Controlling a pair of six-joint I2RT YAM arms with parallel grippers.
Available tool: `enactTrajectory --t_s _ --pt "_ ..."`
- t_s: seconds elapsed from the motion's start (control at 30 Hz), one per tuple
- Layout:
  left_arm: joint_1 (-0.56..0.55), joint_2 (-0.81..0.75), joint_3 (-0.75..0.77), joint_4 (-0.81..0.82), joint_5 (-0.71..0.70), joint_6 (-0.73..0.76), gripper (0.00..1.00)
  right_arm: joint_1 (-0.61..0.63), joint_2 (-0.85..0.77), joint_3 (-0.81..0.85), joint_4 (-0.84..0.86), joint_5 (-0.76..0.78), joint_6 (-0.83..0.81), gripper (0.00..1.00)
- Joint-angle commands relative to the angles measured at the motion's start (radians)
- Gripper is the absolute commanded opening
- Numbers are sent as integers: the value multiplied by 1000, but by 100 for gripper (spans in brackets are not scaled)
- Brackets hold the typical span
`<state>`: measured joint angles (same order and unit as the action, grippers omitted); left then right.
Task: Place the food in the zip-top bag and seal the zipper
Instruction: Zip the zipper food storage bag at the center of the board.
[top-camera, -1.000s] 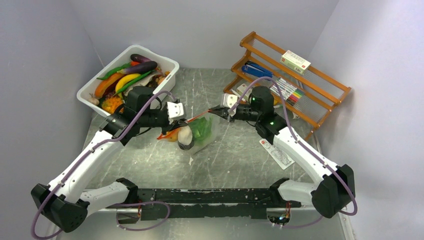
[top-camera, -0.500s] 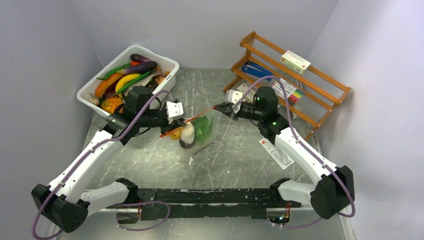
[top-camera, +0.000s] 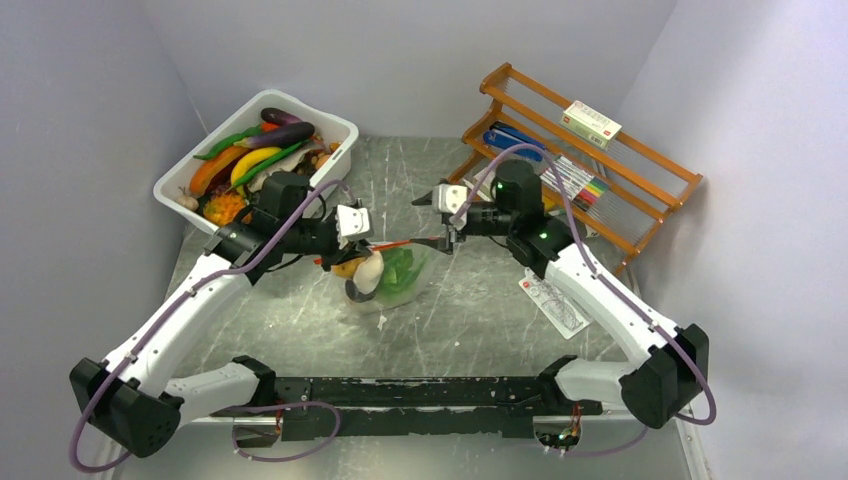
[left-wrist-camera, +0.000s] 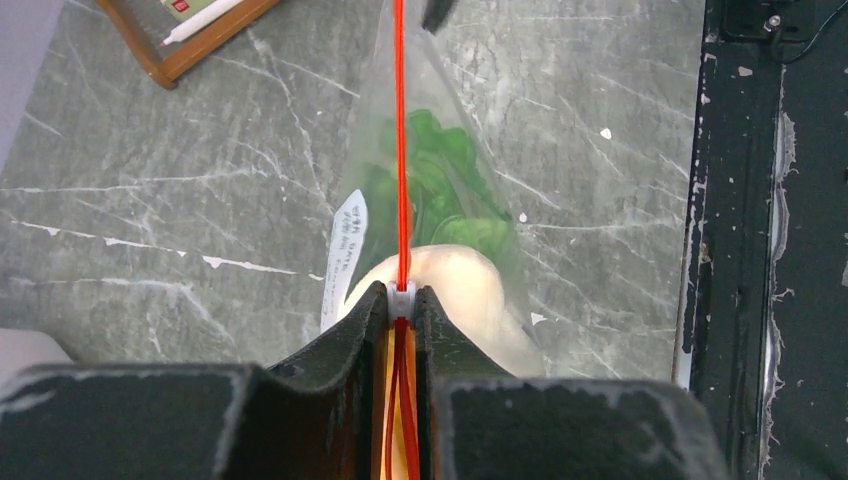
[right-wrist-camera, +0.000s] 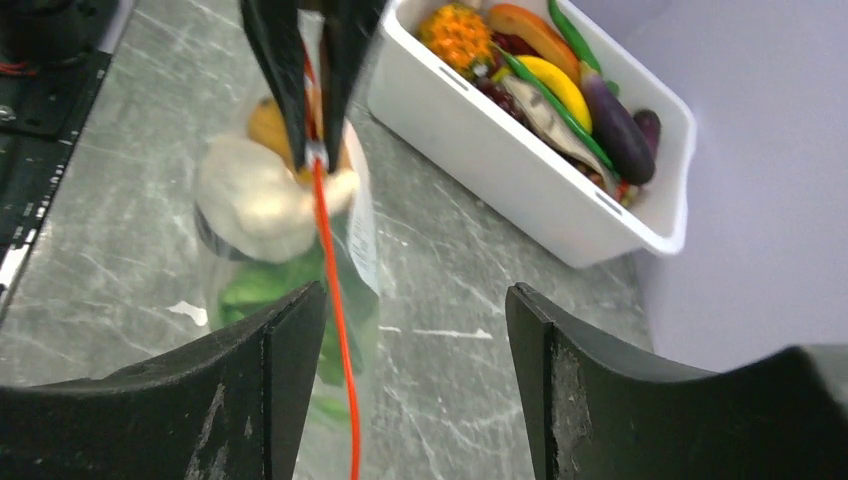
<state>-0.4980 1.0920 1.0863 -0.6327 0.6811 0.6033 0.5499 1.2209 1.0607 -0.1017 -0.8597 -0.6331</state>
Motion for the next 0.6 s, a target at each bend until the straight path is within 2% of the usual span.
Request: enactTrajectory --t_s 0.0,0.07,0.27,0.33,0.43,0.47,0.5,0.53,0.57 --pt "7 29 54 16 55 33 7 89 53 79 -159 42 -57 67" --pt "7 35 61 15 53 35 7 126 74 91 -194 72 -73 68" --pt "7 39 57 29 61 23 7 173 137 67 -151 119 -67 67" --pt "7 39 58 25 59 21 7 175 158 65 -134 139 -62 66" --pt "7 32 56 29 59 16 7 176 173 47 -81 164 -58 59" --pt "7 30 55 31 58 14 7 176 177 46 -78 172 -62 54" --pt "7 29 56 30 57 12 7 176 177 47 -76 184 -62 44" --pt "8 29 57 27 56 11 7 176 175 46 -69 196 -61 29" --pt "7 29 58 22 54 10 7 175 168 37 -65 220 -68 8"
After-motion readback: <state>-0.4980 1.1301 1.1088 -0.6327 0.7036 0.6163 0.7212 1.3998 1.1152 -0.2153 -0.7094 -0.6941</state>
